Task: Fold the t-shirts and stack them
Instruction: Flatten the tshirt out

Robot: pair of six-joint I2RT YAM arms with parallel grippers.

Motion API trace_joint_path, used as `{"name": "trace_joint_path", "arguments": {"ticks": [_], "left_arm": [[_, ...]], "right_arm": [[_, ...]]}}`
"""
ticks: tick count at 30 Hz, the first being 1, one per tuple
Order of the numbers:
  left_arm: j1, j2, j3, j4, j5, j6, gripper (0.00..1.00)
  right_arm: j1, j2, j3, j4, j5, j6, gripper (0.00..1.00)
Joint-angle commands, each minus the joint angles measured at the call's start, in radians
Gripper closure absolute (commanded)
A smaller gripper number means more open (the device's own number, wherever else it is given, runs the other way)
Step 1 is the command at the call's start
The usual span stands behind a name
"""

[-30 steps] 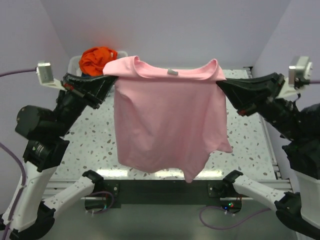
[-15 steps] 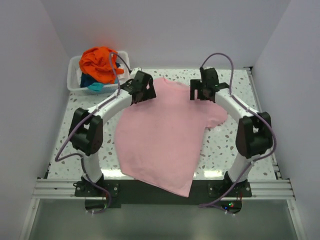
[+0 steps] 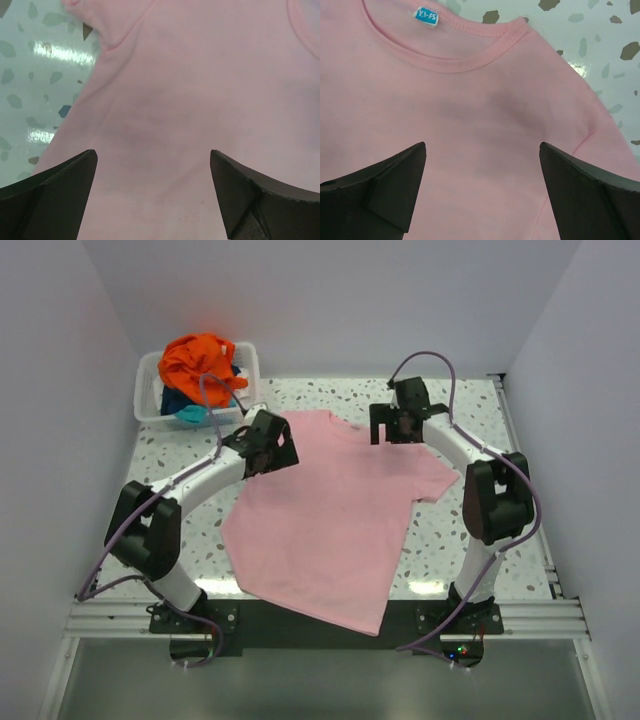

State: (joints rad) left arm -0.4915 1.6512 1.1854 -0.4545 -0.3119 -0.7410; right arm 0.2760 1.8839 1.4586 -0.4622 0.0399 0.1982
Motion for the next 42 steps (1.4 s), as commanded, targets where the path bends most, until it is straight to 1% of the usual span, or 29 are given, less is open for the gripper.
{"name": "trace_joint_path", "arguments": {"ticks": [1,5,8,12,16,18,19,21,22,23,25,26,27,28,29,30,31,32,33,34,35,36,37,38,39,40,41,42], "left_arm": [[-0.005,-0.079,-0.136,0.034,0.082,-0.043,0.0],[-0.021,-0.198,-0.274,0.083,0.131,-0.075,0.0],[-0.032,-0.225,-0.354,0.118,0.165,-0.098,0.0],[-0.044,-0.168,-0.374,0.129,0.191,-0.112,0.0],[-0.047,-0.099,-0.339,0.131,0.194,-0.112,0.0],[-0.047,-0.048,-0.319,0.139,0.171,-0.109,0.0],[-0.047,0.005,-0.276,0.119,0.14,-0.101,0.0],[-0.047,0.074,-0.213,0.09,0.128,-0.086,0.0],[-0.047,0.111,-0.142,0.074,0.131,-0.069,0.0],[-0.048,0.181,-0.107,0.06,0.14,-0.058,0.0],[-0.05,0.243,-0.008,0.047,0.164,-0.04,0.0],[-0.053,0.296,0.026,0.05,0.175,-0.031,0.0],[-0.061,0.324,0.061,0.047,0.183,-0.025,0.0],[-0.067,0.353,0.142,0.042,0.185,-0.015,0.0],[-0.073,0.414,0.19,0.033,0.185,0.011,0.0],[-0.082,0.451,0.241,0.024,0.185,0.023,0.0],[-0.085,0.491,0.367,-0.01,0.197,0.049,0.0],[-0.088,0.587,0.446,-0.035,0.21,0.063,0.0],[-0.091,0.643,0.527,-0.059,0.223,0.072,0.0],[-0.091,0.7,0.704,-0.085,0.247,0.09,0.0],[-0.091,0.822,0.803,-0.146,0.258,0.095,0.0],[-0.091,0.887,0.91,-0.192,0.263,0.095,0.0],[-0.091,1.0,1.117,-0.263,0.287,0.103,0.0],[-0.091,1.036,1.187,-0.269,0.299,0.106,0.0],[-0.09,1.052,1.218,-0.251,0.303,0.106,0.0],[-0.088,1.035,1.174,-0.163,0.307,0.1,0.0],[-0.085,1.017,1.128,-0.12,0.307,0.091,0.0],[-0.076,0.992,1.043,-0.081,0.35,0.078,0.0]], "right_arm": [[0.003,0.004,0.006,0.031,-0.093,-0.002,0.01],[0.005,0.015,-0.023,0.059,-0.11,0.038,0.01],[0.005,0.038,-0.038,0.065,-0.126,0.06,0.01],[0.003,0.058,-0.062,0.053,-0.118,0.093,0.01],[0.002,0.063,-0.107,0.056,-0.08,0.106,0.01],[-0.008,0.067,-0.132,0.06,-0.069,0.109,0.01],[-0.023,0.07,-0.138,0.057,-0.071,0.116,0.01],[-0.044,0.07,-0.156,0.048,-0.083,0.136,0.01],[-0.073,0.064,-0.164,0.039,-0.081,0.145,0.01],[-0.089,0.055,-0.194,0.036,-0.075,0.164,0.01],[-0.147,0.005,-0.236,0.036,-0.064,0.19,0.01],[-0.171,-0.014,-0.289,0.039,-0.069,0.205,0.01],[-0.226,-0.038,-0.319,0.043,-0.075,0.236,0.01],[-0.256,-0.083,-0.348,0.039,-0.092,0.254,0.01],[-0.273,-0.113,-0.419,0.042,-0.098,0.273,0.01],[-0.329,-0.143,-0.455,0.046,-0.103,0.308,0.01],[-0.339,-0.207,-0.492,0.046,-0.113,0.32,0.01],[-0.34,-0.238,-0.557,0.048,-0.112,0.337,0.01],[-0.339,-0.268,-0.595,0.062,-0.11,0.352,0.01],[-0.336,-0.305,-0.634,0.077,-0.13,0.365,0.01],[-0.334,-0.365,-0.711,0.088,-0.19,0.386,0.01],[-0.322,-0.397,-0.745,0.092,-0.199,0.394,0.01],[-0.311,-0.428,-0.776,0.088,-0.201,0.394,0.01],[-0.298,-0.489,-0.82,0.076,-0.196,0.392,0.01],[-0.258,-0.518,-0.839,0.048,-0.181,0.394,0.01],[-0.233,-0.544,-0.854,0.034,-0.178,0.392,0.01],[-0.207,-0.575,-0.871,0.017,-0.167,0.398,0.01],[-0.158,-0.626,-0.876,-0.013,-0.131,0.408,0.01]]}}
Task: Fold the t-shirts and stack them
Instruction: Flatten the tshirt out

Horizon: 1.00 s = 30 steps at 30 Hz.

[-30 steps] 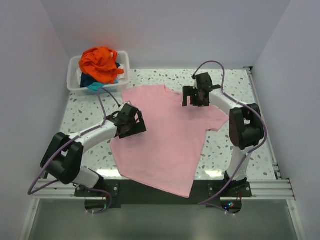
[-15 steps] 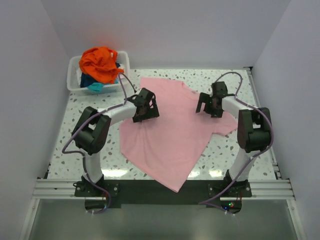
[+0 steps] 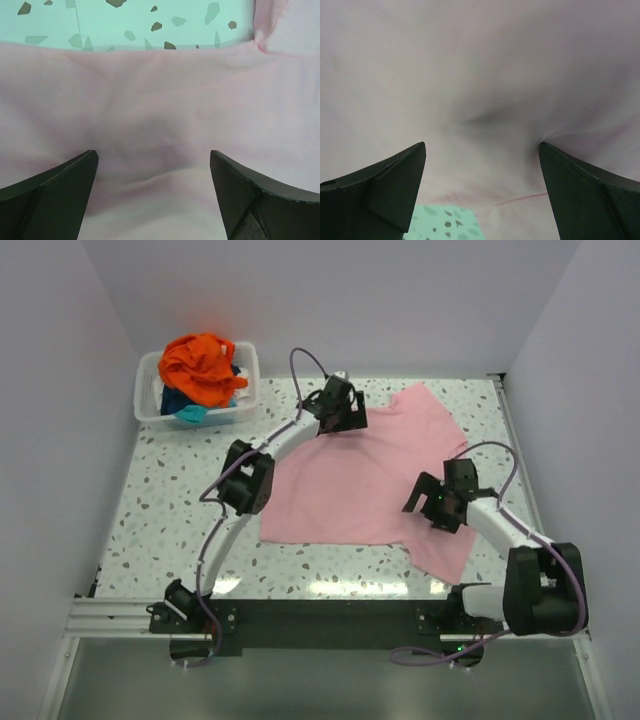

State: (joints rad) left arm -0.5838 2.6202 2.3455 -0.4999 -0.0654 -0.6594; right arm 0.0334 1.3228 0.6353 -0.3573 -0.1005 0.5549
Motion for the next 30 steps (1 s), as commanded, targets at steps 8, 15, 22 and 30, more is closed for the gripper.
{"name": "trace_joint_path", "arguments": {"ticks": [8,15,22,30], "left_arm": [[0.016,-0.208,-0.135,-0.017,0.041,0.038,0.0],[-0.01,-0.532,-0.416,-0.052,-0.053,0.058,0.0],[-0.04,-1.125,-1.144,0.0,-0.16,-0.103,0.0],[-0.048,-1.548,-1.678,-0.147,-0.172,-0.33,0.0]], "right_arm": [[0.105,-0.247,0.07,-0.268,0.076,-0.013,0.01],[0.105,-0.318,0.116,-0.325,0.087,-0.036,0.01],[0.105,-0.376,0.073,-0.325,0.068,-0.024,0.01],[0.105,-0.428,0.02,-0.316,0.067,-0.042,0.01]]}}
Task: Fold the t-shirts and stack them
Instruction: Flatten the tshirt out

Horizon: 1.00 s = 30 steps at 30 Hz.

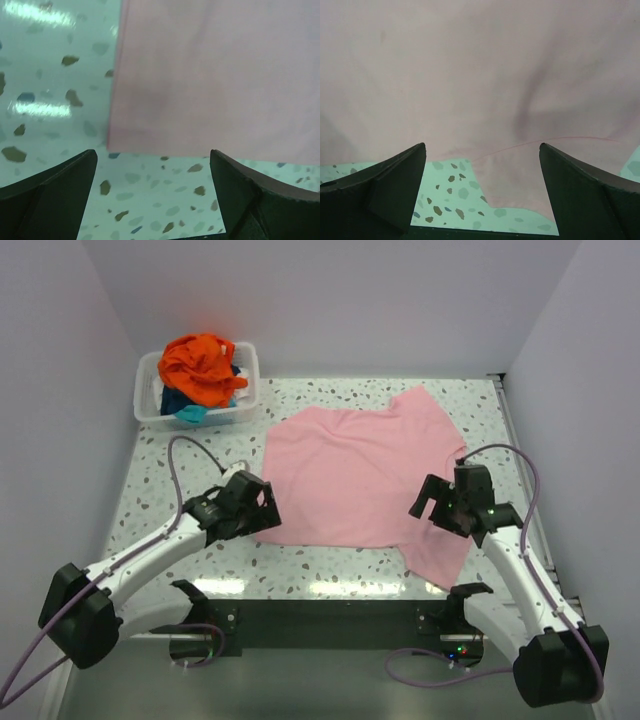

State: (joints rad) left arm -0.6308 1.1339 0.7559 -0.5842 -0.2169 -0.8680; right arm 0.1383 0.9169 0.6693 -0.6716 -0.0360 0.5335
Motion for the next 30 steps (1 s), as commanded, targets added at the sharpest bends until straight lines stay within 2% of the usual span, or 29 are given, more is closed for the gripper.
{"name": "trace_joint_path", "arguments": {"ticks": [1,6,9,16,21,22,24,25,27,30], "left_arm": [[-0.003,-0.092,-0.105,-0.092,-0.021,-0.158,0.0],[-0.001,-0.152,-0.2,-0.062,-0.033,-0.227,0.01],[-0.001,-0.117,-0.205,-0.017,-0.036,-0.241,0.08],[-0.001,0.061,-0.184,0.038,-0.007,-0.236,0.44],[-0.001,0.089,-0.201,0.107,0.013,-0.226,0.64],[-0.001,0.098,-0.198,0.109,0.008,-0.226,0.72],[-0.001,0.11,-0.193,0.112,-0.001,-0.223,0.8],[-0.001,0.116,-0.191,0.112,-0.002,-0.221,0.89],[-0.001,0.121,-0.193,0.112,-0.013,-0.223,1.0],[0.0,0.121,-0.193,0.081,-0.039,-0.224,1.0]], "right_arm": [[0.0,-0.026,-0.017,0.001,0.005,-0.02,0.01],[-0.002,-0.021,-0.048,0.041,0.007,-0.015,0.01],[-0.002,0.002,-0.048,0.043,0.007,-0.024,0.01],[0.0,0.022,-0.057,0.041,0.03,-0.036,0.01],[0.0,0.04,-0.06,0.05,0.033,-0.036,0.01],[-0.002,0.045,-0.056,0.05,0.033,-0.035,0.01],[0.0,0.054,-0.054,0.047,0.033,-0.04,0.01],[0.0,0.056,-0.053,0.046,0.033,-0.04,0.01],[0.0,0.056,-0.053,0.038,0.033,-0.043,0.01],[0.0,0.048,-0.051,0.021,0.033,-0.052,0.01]]}}
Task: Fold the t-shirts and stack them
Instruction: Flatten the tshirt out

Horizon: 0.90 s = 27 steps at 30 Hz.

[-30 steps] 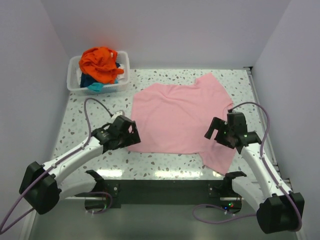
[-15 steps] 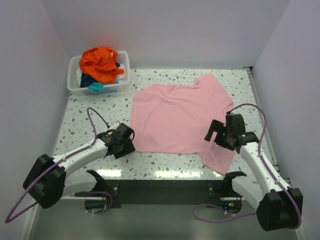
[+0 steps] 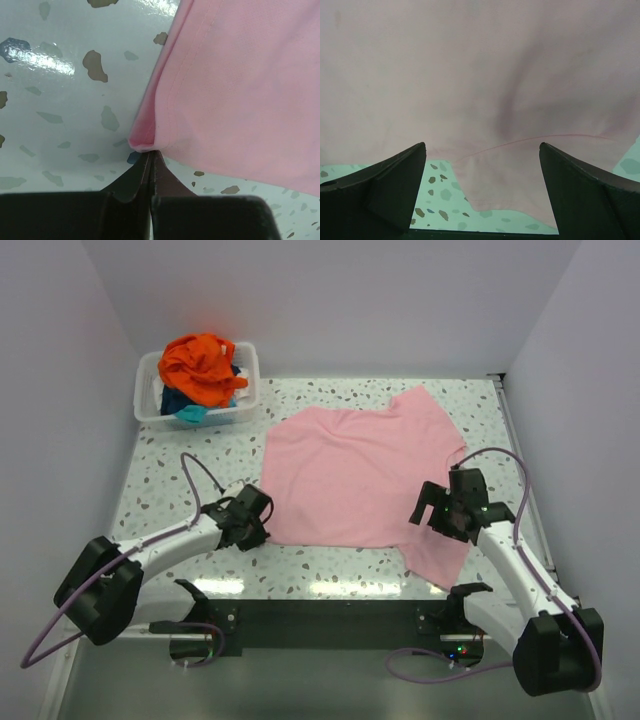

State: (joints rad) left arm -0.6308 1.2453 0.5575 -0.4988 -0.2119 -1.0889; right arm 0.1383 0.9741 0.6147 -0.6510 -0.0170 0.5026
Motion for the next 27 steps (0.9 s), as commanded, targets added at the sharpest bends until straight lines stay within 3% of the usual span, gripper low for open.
{"name": "trace_joint_path", "arguments": {"ticks": [1,7,17,18,19,22,27], "left_arm": [[0.002,0.006,0.004,-0.02,-0.058,-0.009,1.0],[0.086,-0.029,-0.013,-0.17,-0.118,-0.057,1.0],[0.111,-0.15,-0.114,-0.144,0.008,-0.049,0.98],[0.111,-0.168,-0.113,-0.098,0.043,-0.025,0.91],[0.109,-0.176,-0.108,-0.077,0.057,-0.017,0.77],[0.109,-0.19,-0.079,-0.017,0.065,0.01,0.55],[0.109,-0.086,0.004,0.015,0.051,0.047,0.5]], "right_arm": [[-0.002,-0.012,0.002,0.004,0.026,-0.022,0.01],[-0.002,0.009,0.006,0.008,-0.003,-0.035,0.01],[0.001,0.041,0.003,0.027,-0.009,-0.036,0.01],[0.0,0.04,0.005,0.027,-0.009,-0.036,0.01],[0.0,0.038,0.008,0.027,-0.011,-0.039,0.01],[0.001,0.035,0.01,0.027,-0.009,-0.042,0.01],[0.0,0.029,0.01,0.028,-0.006,-0.044,0.01]]}}
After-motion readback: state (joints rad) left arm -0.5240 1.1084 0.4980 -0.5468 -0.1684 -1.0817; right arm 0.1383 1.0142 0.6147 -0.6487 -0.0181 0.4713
